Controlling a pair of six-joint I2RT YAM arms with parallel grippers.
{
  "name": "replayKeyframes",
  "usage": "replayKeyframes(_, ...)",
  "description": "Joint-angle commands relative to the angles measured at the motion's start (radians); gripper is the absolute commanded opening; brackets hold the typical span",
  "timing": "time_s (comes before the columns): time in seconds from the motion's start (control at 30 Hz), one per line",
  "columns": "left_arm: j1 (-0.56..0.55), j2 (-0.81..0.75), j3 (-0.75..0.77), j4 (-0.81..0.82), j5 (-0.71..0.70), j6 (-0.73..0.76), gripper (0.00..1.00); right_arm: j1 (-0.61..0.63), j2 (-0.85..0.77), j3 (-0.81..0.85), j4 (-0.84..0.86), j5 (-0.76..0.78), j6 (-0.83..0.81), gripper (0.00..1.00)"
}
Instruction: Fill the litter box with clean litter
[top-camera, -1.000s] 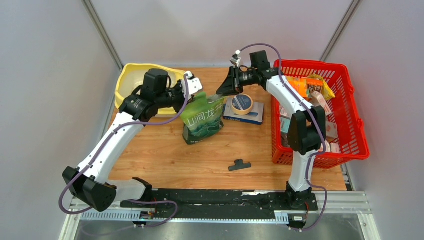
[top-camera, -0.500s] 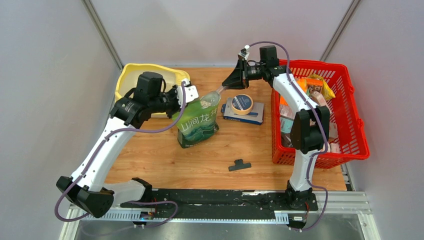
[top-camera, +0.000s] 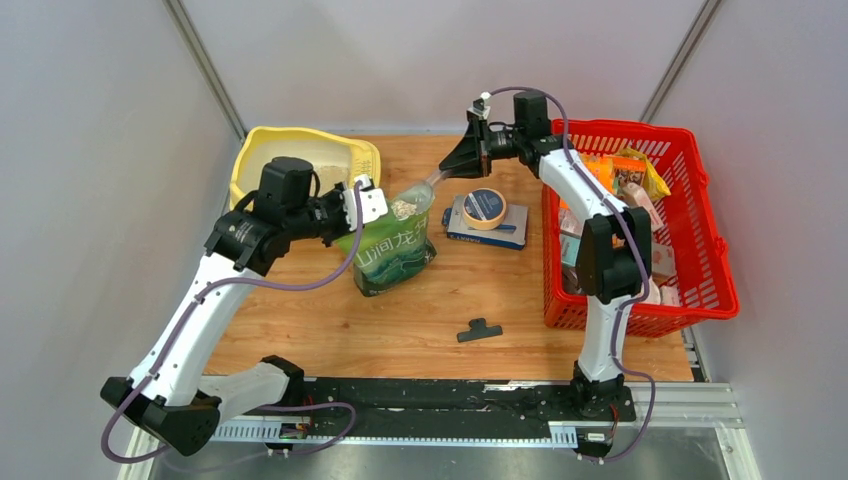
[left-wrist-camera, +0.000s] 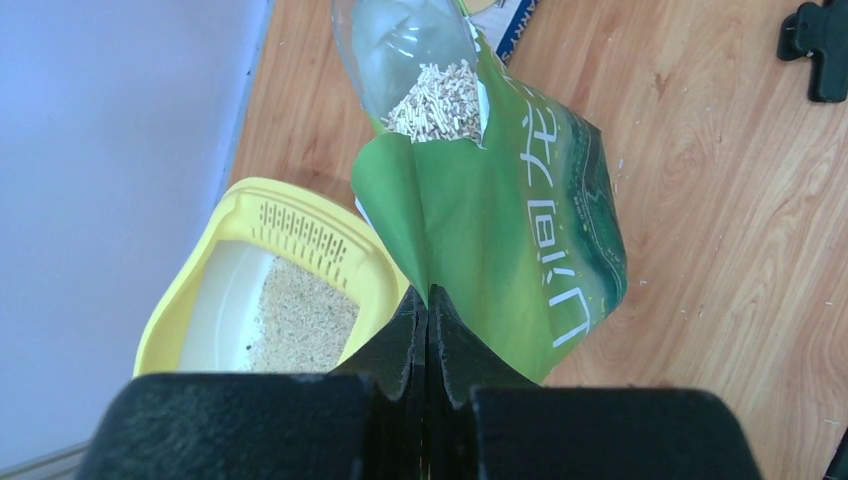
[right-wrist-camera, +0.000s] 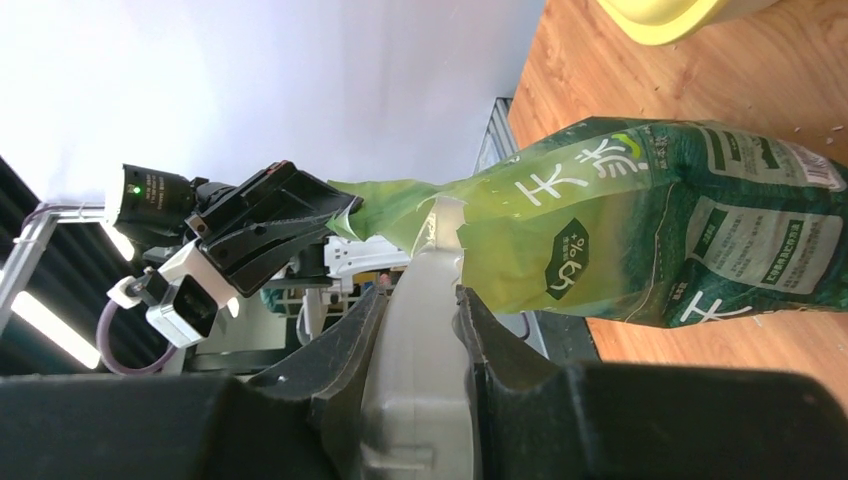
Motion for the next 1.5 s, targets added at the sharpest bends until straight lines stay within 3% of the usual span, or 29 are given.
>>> replayKeyframes(0.0, 0.026, -0.119, 0.027, -0.028, -0.053, 0.048, 0.00, -0.064, 0.036, 0.002, 0.129, 0.013, 0.081, 0.00)
replayKeyframes(0.27, 0.061, -0.143, 0.028, -0.047, -0.092, 0.055, 0.00, -0.043, 0.081, 0.148, 0.118, 0.027, 0.079, 0.00)
replayKeyframes(0.8, 0.167, -0.116, 0.082, 0.011, -0.112, 0.114, 0.00, 0.118, 0.193, 0.300, 0.137, 0.088, 0.092, 0.00)
replayKeyframes(0.97, 0.205, -0.106, 0.066, 0.031, -0.113, 0.139, 0.00, 0.133, 0.247, 0.390, 0.127, 0.102, 0.093, 0.00)
replayKeyframes(1.47, 0.241, -0.114, 0.036, 0.022, -0.153, 0.162, 0.00, 0.146, 0.288, 0.461, 0.183, 0.161, 0.147, 0.00)
